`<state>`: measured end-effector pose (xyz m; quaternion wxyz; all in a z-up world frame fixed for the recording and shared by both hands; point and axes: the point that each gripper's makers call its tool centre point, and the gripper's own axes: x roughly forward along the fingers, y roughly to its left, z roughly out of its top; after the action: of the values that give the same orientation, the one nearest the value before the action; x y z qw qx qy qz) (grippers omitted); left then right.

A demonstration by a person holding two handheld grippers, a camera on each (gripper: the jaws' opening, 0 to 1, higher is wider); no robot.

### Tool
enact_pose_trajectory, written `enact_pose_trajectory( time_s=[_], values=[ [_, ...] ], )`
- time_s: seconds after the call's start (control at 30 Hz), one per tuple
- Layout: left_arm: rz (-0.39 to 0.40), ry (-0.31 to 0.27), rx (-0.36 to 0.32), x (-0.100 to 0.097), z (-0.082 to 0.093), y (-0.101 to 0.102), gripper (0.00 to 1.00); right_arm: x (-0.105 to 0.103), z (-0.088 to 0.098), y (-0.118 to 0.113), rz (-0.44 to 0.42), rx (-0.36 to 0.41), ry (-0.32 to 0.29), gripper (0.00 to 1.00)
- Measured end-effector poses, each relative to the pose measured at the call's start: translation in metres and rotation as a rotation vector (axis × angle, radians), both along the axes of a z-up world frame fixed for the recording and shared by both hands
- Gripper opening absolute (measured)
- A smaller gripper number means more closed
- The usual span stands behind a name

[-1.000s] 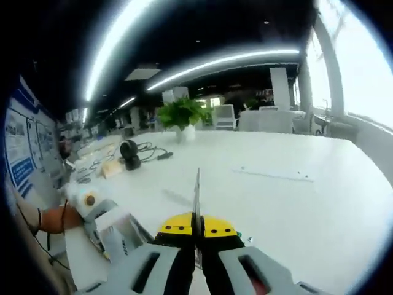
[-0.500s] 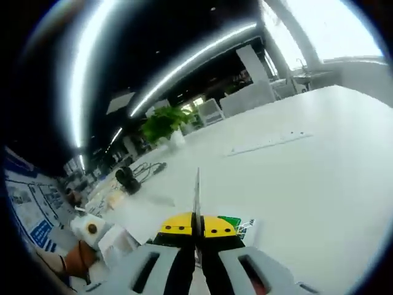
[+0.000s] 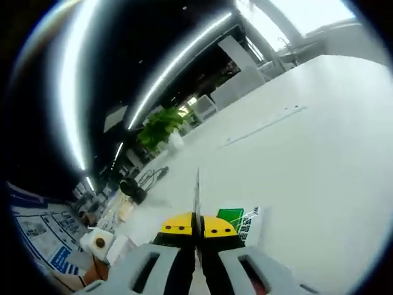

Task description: Take out ganmaoling bag from box put it on table

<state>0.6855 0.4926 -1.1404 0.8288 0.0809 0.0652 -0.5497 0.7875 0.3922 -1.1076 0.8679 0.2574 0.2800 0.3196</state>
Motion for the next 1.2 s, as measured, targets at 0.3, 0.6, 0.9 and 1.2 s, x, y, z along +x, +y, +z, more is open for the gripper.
enact_pose_trajectory(
  time_s=[0.3, 0.6, 0.9, 1.2],
  values=[
    [0.0, 0.0, 0.0, 0.0, 0.0, 0.0, 0.5, 0.01, -0.023, -0.009, -0.011, -0.251, -0.098, 0.02],
    [0.0, 0.0, 0.0, 0.001, 0.0, 0.0, 0.5, 0.014, -0.02, -0.02, -0.006, -0.541, -0.273, 0.14],
    [0.0, 0.0, 0.001, 0.0, 0.0, 0.0, 0.5, 0.008, -0.008, -0.038, -0.038, -0.707, -0.361, 0.16],
    [0.0, 0.0, 0.001, 0.0, 0.0, 0.0, 0.5, -0.005, 0.01, -0.051, -0.072, -0.735, -0.419, 0.07]
  ],
)
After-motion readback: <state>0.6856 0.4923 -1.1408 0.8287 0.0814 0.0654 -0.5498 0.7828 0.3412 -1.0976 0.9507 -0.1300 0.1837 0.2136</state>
